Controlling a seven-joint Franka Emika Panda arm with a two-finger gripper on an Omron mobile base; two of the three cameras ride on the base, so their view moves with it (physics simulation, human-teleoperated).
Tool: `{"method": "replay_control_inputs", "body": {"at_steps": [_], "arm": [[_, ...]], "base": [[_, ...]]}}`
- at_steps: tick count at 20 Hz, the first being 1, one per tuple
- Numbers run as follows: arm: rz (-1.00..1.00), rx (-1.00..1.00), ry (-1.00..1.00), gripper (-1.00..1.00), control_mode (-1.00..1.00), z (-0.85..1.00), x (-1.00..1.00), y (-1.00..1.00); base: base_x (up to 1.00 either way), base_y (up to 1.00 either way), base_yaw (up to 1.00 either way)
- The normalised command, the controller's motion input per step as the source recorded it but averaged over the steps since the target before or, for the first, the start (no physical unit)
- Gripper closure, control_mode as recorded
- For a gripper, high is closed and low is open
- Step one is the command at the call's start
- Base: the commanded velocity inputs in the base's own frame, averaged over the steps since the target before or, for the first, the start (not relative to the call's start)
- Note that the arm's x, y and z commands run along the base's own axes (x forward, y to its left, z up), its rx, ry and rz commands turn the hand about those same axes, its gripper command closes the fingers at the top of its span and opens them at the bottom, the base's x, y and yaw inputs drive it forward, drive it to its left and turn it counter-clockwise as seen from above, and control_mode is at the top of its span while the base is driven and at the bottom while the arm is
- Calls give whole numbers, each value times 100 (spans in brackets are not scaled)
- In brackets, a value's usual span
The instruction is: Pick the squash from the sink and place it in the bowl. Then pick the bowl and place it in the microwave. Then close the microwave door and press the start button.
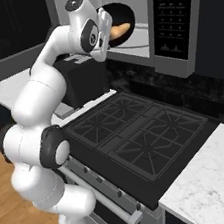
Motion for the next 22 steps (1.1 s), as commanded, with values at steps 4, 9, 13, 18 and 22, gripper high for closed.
{"method": "replay_control_inputs", "body": {"at_steps": [4,9,13,18,22], "arm": [[1,0,1,100,-100,-16,60,-22],[0,0,0,100,-100,-1,68,-18],[0,0,0,100,-100,13,37,-20],[0,0,1,100,-100,-1,47,-11],[2,-2,6,100,-100,-42,31,0]], "base": [[0,0,0],[0,0,0],[0,0,0],[0,0,0],[0,0,0]]}}
